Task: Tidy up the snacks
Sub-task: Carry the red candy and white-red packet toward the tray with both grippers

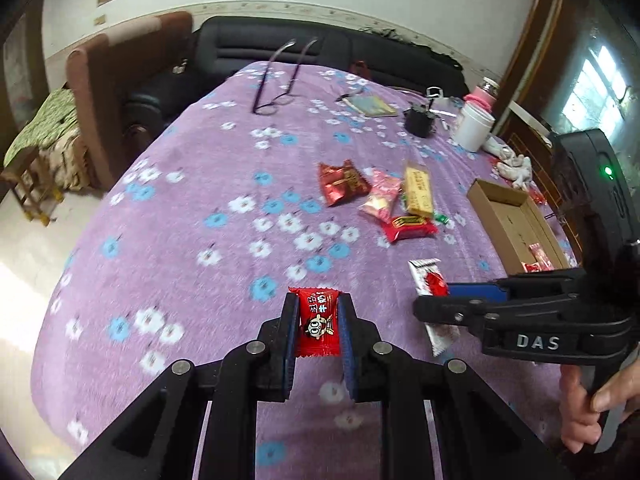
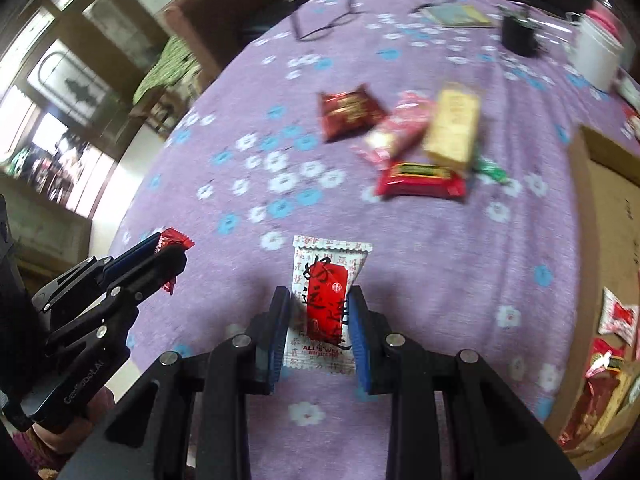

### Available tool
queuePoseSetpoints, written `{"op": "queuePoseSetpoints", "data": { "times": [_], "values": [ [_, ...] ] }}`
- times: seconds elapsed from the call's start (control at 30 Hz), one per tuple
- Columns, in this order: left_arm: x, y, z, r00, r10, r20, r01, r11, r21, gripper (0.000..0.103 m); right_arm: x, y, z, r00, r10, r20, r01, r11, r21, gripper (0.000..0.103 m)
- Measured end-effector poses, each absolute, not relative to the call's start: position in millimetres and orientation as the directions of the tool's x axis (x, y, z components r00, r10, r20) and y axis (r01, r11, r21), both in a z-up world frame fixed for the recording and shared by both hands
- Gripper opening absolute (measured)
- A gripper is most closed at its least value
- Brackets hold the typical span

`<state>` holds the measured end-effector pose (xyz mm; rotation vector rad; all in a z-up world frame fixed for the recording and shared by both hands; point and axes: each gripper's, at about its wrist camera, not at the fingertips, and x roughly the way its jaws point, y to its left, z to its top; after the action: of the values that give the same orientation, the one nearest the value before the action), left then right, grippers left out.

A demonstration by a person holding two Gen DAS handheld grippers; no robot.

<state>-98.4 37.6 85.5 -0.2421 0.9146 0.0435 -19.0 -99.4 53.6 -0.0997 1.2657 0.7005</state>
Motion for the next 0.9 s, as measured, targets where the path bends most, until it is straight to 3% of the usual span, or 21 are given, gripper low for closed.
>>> {"op": "queuePoseSetpoints", "data": {
  "times": [0.53, 0.9],
  "values": [
    [-168, 80, 114, 0.647, 0.109, -0.755, -0.366, 0.913, -0.182, 0.019, -44, -36, 61, 0.026, 0.447, -0.894, -0.661, 0.678, 0.320, 0.028],
    [-139, 52, 122, 0.661, 0.039, -0.749, -0.263, 0.948, -0.182, 0.019, -26, -85, 71, 0.086, 0.467, -0.880, -0.577, 0.744, 0.338, 0.028]
  ]
}}
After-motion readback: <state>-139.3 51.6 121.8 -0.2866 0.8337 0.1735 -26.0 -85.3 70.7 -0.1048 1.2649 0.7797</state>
